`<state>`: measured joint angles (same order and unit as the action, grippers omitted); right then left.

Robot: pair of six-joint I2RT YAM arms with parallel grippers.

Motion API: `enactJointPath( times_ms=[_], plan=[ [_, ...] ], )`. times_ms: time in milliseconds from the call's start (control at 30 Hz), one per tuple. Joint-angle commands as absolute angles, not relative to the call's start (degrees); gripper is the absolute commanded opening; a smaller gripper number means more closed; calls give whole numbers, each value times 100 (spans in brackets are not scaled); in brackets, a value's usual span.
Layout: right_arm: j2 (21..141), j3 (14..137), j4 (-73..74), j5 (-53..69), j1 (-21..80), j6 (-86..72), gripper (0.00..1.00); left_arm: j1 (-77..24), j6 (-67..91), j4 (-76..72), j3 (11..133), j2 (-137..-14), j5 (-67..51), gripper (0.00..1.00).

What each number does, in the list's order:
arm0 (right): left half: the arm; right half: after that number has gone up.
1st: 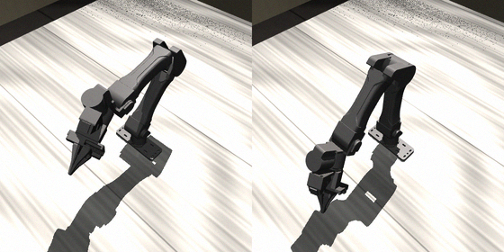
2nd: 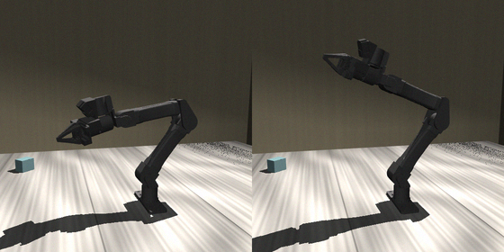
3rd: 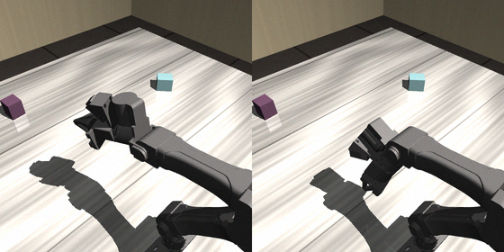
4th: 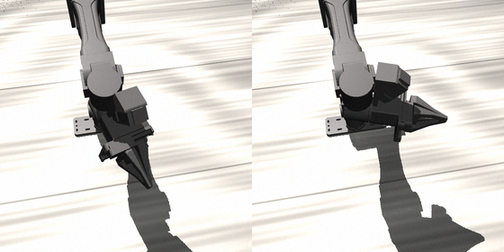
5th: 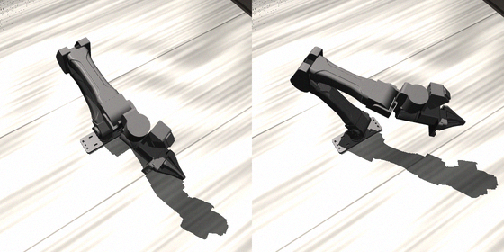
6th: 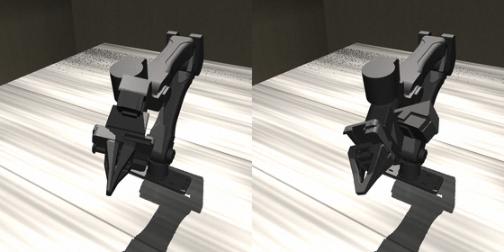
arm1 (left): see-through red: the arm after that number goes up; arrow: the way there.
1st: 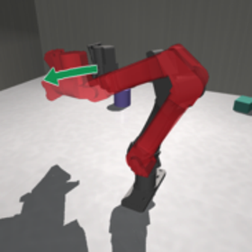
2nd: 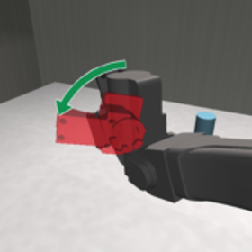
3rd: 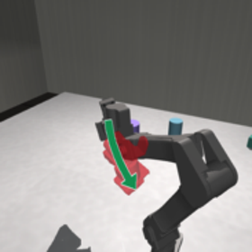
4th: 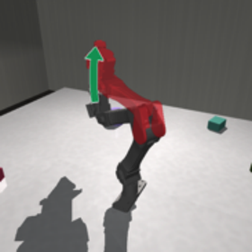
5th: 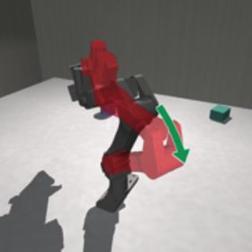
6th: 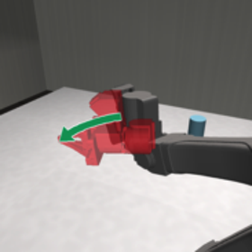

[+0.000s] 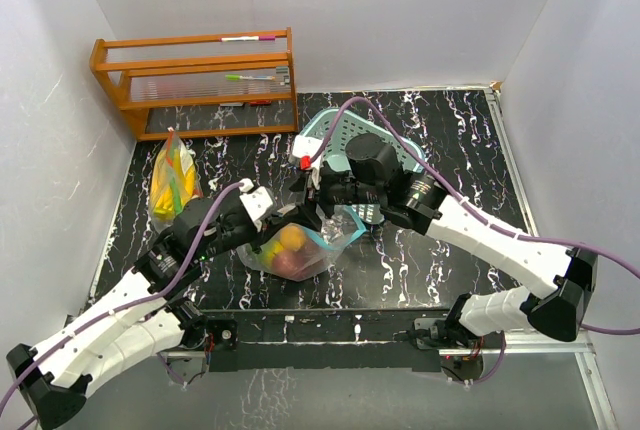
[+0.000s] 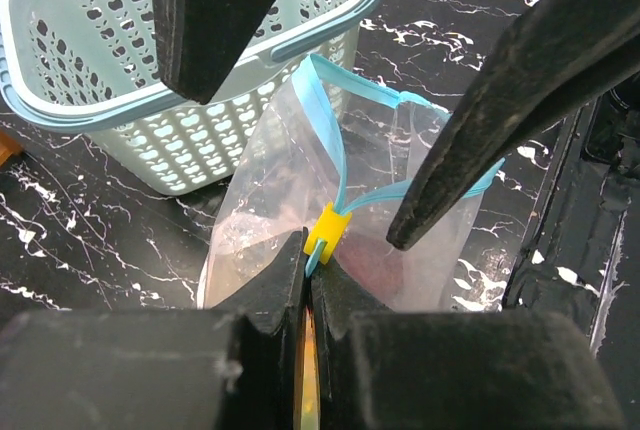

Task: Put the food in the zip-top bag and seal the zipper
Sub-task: Zip the zipper food storage bag at the center of the board.

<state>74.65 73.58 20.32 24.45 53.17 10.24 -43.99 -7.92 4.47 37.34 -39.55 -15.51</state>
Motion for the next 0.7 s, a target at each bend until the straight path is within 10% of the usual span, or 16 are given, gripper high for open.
enactJointPath(
  times_ms=[0, 667],
  plan=[
    [7505, 7679, 1565, 2793, 5351, 1140, 65, -4412, -824, 536, 4011, -3875, -1635, 0],
    [7722, 7584, 1718, 3190, 5387, 1096, 36, -4412, -861, 650, 4144, -3808, -1540, 0]
  ],
)
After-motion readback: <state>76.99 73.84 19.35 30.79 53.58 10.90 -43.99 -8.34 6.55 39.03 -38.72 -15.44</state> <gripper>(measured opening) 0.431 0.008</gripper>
